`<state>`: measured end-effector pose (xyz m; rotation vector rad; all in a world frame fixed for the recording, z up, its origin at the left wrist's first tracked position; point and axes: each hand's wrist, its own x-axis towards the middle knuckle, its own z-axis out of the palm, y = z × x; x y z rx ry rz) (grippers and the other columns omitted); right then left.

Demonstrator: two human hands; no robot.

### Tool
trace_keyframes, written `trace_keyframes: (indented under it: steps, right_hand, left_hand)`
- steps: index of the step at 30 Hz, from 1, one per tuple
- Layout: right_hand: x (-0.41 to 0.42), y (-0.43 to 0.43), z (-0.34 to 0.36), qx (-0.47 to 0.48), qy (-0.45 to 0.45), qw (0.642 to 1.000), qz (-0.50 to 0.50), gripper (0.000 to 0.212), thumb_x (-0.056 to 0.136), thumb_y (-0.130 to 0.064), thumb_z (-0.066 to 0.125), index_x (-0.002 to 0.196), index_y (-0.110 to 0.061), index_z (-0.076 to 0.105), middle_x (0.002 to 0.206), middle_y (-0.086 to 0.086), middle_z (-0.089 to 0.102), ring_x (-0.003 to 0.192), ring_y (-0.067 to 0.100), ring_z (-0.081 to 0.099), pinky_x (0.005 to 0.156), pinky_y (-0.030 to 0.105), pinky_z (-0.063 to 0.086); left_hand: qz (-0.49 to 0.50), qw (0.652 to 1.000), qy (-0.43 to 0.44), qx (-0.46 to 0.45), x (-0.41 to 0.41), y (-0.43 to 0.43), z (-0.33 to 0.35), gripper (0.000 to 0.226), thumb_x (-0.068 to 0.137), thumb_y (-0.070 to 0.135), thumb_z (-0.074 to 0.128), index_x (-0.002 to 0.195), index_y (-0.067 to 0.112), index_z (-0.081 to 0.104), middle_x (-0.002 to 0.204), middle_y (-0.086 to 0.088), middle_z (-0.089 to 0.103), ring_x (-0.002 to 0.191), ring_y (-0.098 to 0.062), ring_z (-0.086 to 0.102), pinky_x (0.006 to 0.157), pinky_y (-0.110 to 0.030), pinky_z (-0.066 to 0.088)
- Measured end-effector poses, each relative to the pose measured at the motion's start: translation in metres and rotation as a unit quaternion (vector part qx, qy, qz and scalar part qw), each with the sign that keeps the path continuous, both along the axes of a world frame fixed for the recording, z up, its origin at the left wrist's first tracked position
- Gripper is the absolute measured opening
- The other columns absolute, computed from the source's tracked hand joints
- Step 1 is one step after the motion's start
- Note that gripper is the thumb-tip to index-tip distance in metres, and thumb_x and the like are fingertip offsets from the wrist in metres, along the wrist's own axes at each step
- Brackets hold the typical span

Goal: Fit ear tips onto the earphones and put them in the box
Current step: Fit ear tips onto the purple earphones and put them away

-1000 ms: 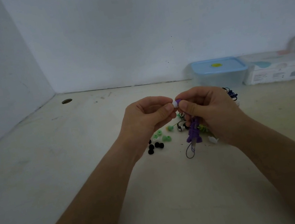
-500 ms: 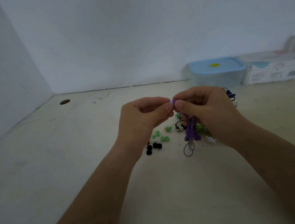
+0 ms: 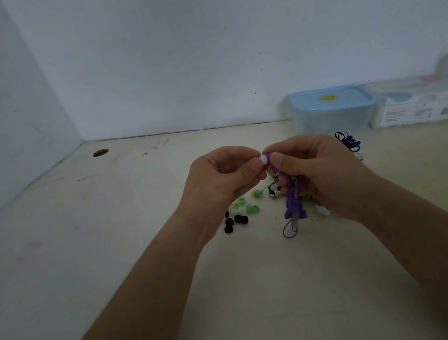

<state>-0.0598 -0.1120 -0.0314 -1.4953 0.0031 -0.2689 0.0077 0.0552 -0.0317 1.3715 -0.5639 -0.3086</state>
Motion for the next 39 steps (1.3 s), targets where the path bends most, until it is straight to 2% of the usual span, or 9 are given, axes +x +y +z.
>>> trace_keyframes:
  steps: [5,9,13,23,26,28,33,37,39]
  right_hand:
    - [-0.001,0.002,0.001,0.013,0.017,1.0,0.015,0.014,0.089,-0.007,0.064,0.099,-0.007,0.074,0.075,0.008,0.071,0.059,0.014,0.06,0.056,0.023,0.053]
    - [-0.002,0.006,0.003,0.04,0.019,0.999,0.002,0.012,0.086,-0.009,0.067,0.097,-0.003,0.071,0.073,0.008,0.069,0.056,0.016,0.059,0.052,0.024,0.052]
    - [-0.002,0.006,0.004,0.051,0.026,0.998,-0.004,0.016,0.087,-0.01,0.068,0.099,0.0,0.067,0.075,0.011,0.069,0.057,0.018,0.062,0.054,0.028,0.054]
    - [-0.005,0.004,0.007,0.058,0.059,0.996,0.024,0.028,0.071,-0.022,0.072,0.09,-0.002,0.066,0.074,0.013,0.068,0.061,0.019,0.065,0.062,0.031,0.059]
    - [-0.007,0.0,0.012,-0.032,0.077,0.996,-0.002,0.028,0.084,-0.028,0.07,0.095,-0.003,0.067,0.08,0.012,0.073,0.07,0.023,0.071,0.067,0.034,0.061]
    - [-0.008,-0.005,0.016,-0.102,0.097,0.99,-0.02,0.022,0.1,-0.021,0.056,0.098,-0.003,0.068,0.087,0.012,0.076,0.081,0.026,0.074,0.075,0.038,0.061]
    - [-0.012,-0.014,0.02,-0.145,0.166,0.975,0.014,0.041,0.084,0.013,0.036,0.102,-0.005,0.069,0.097,0.013,0.076,0.091,0.025,0.075,0.086,0.041,0.06]
    - [-0.015,-0.017,0.016,-0.315,0.143,0.934,0.084,0.039,0.084,0.011,0.054,0.108,-0.016,0.066,0.101,0.002,0.077,0.094,0.017,0.073,0.086,0.035,0.059]
    - [-0.015,-0.016,0.015,-0.355,0.123,0.922,0.094,0.037,0.081,0.006,0.065,0.109,-0.019,0.067,0.099,-0.002,0.077,0.094,0.016,0.073,0.088,0.038,0.058]
  left_hand:
    - [0.013,0.999,-0.035,0.015,-0.001,0.0,-0.002,0.025,0.073,0.019,0.077,0.096,0.009,0.071,0.092,-0.016,0.075,0.083,-0.023,0.071,0.079,-0.028,0.057]
    - [0.005,0.997,-0.069,0.032,-0.002,-0.002,-0.001,0.021,0.09,0.006,0.066,0.109,0.013,0.072,0.102,-0.01,0.075,0.09,-0.021,0.073,0.082,-0.027,0.057]
    - [-0.014,0.998,-0.054,0.031,-0.005,-0.001,0.002,0.024,0.093,0.004,0.061,0.114,0.009,0.071,0.102,-0.01,0.075,0.088,-0.016,0.073,0.081,-0.024,0.057]
    - [-0.058,0.997,-0.036,0.044,-0.004,0.003,0.005,0.022,0.095,0.005,0.06,0.115,0.002,0.068,0.112,-0.014,0.072,0.101,-0.027,0.072,0.09,-0.031,0.056]
    - [-0.055,0.996,-0.044,0.058,-0.004,0.004,0.006,0.022,0.095,0.005,0.061,0.116,0.002,0.067,0.109,-0.014,0.073,0.101,-0.025,0.072,0.091,-0.032,0.057]
    - [-0.047,0.996,-0.041,0.058,-0.004,0.004,0.007,0.022,0.094,0.004,0.061,0.115,0.003,0.068,0.105,-0.014,0.074,0.097,-0.023,0.072,0.089,-0.031,0.057]
    - [-0.042,0.998,-0.027,0.027,-0.006,0.003,0.009,0.021,0.093,0.002,0.061,0.113,0.003,0.069,0.103,-0.016,0.074,0.09,-0.021,0.071,0.084,-0.028,0.057]
    - [-0.044,0.999,-0.007,-0.002,-0.007,0.002,0.011,0.022,0.091,0.002,0.061,0.112,0.004,0.069,0.102,-0.014,0.074,0.089,-0.02,0.071,0.083,-0.027,0.057]
    - [-0.05,0.999,0.0,-0.017,-0.008,0.001,0.011,0.022,0.091,0.002,0.061,0.111,0.005,0.069,0.102,-0.013,0.074,0.09,-0.019,0.071,0.083,-0.025,0.057]
